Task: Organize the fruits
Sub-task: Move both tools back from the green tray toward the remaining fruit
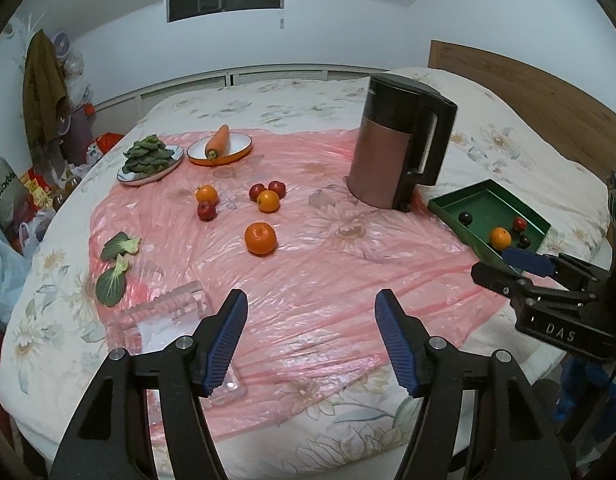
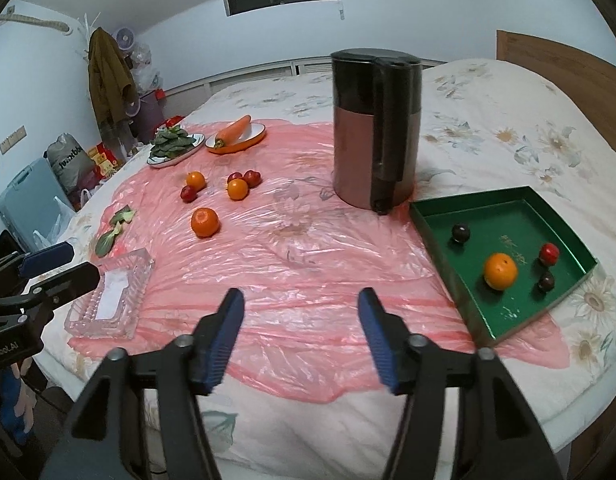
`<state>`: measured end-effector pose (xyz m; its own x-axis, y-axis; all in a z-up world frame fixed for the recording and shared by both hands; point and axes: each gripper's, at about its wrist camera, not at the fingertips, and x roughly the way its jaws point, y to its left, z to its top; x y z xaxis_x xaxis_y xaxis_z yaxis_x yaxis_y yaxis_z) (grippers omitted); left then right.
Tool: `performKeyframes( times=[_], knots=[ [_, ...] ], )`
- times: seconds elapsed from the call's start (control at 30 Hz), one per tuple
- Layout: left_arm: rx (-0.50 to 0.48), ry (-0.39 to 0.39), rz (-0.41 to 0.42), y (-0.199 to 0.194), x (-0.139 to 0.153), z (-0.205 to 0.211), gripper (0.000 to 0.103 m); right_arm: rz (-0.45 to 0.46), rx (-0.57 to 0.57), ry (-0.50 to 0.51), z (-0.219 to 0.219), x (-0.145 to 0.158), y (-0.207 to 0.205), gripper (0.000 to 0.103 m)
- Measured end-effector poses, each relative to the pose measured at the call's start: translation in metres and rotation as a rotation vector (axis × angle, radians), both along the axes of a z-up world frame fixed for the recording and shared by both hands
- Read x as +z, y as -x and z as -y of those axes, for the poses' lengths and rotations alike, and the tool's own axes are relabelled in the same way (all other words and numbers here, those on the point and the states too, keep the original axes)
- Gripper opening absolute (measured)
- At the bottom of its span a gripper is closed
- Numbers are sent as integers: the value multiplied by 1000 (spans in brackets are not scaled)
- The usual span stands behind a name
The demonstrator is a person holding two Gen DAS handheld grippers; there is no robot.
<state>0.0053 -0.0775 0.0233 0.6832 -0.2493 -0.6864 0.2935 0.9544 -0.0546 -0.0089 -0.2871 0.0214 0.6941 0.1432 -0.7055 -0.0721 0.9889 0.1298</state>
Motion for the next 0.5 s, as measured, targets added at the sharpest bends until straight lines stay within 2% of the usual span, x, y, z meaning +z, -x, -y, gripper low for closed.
performKeyframes(
  times=[0.5],
  knots=[
    [156, 0, -69, -48, -32, -93, 62, -53, 112, -53, -65, -32, -61, 91]
  ],
)
